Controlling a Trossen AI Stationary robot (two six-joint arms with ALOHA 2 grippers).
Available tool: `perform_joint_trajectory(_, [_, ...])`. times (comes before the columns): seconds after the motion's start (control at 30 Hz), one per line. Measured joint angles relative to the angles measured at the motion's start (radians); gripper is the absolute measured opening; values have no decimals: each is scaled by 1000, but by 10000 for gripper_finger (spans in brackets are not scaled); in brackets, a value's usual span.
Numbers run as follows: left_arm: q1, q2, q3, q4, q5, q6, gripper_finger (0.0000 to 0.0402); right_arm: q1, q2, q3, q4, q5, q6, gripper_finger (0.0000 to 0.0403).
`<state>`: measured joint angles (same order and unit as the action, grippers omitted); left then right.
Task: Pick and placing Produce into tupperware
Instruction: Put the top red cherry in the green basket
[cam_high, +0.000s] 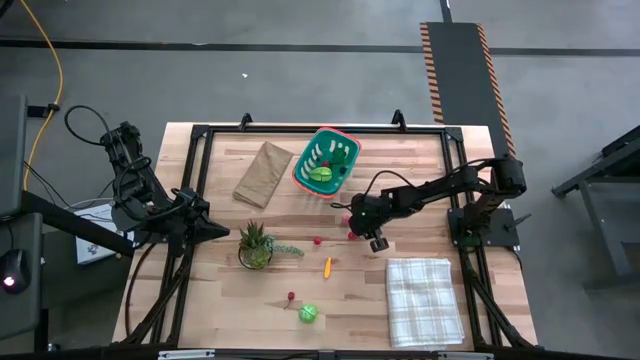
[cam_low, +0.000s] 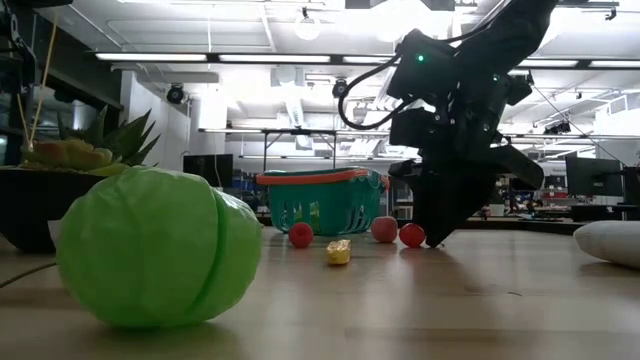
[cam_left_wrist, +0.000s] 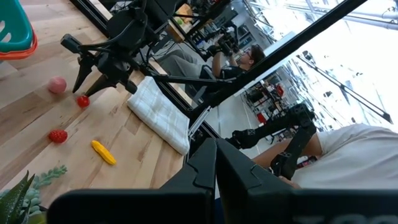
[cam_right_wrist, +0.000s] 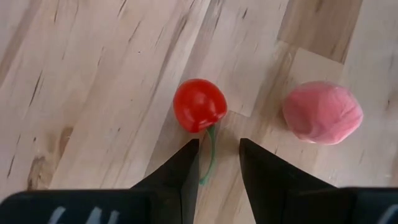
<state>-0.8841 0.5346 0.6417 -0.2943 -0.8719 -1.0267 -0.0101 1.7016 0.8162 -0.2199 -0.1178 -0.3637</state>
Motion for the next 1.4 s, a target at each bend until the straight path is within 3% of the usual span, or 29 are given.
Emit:
perform_joint_trajectory(0.53, [0,0,0,0,0,0,1,5,0,0,2,-11,-3,5])
perform_joint_trajectory(0.8, [0,0,0,0,0,0,1,5,-41,-1,7,-7,29,1])
perform_joint_trajectory(1.03, [0,0,0,0,0,0,1,5,-174,-1,8,-7,84,1])
perform_joint_trajectory(1.4, [0,0,0,0,0,0,1,-30,-327,-1,94,-20,282,0])
